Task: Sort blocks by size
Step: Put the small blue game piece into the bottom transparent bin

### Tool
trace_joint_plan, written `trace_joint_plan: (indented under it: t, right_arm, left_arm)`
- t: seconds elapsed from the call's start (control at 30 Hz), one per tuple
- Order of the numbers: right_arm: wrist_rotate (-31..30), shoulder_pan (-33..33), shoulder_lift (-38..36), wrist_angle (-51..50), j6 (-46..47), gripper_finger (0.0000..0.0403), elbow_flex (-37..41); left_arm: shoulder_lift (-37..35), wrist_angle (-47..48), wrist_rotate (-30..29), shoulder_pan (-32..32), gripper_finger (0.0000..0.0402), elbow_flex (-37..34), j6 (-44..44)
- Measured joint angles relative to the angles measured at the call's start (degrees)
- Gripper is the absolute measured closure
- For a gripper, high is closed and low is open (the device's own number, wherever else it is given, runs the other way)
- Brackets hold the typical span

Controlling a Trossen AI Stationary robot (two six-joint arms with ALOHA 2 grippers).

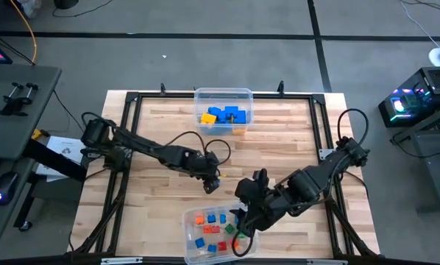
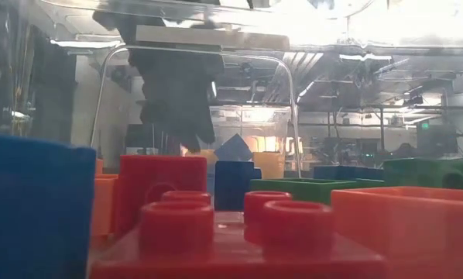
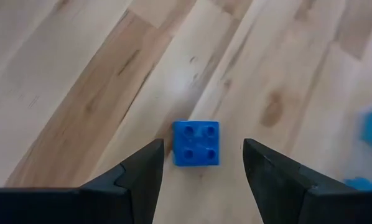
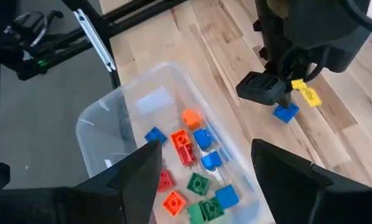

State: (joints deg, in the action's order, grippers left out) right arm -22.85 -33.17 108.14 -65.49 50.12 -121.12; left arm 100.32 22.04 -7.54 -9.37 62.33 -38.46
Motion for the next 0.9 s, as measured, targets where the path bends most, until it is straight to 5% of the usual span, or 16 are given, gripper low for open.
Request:
trace_joint_plan:
  t: [0.9]
  right_arm:
    - [0.7, 0.2, 0.2, -4.5, 0.8, 0.0158, 0.1]
  left_arm:
    - [7.7, -7.2, -2.0, -0.5, 0.0198, 0.1, 2.1]
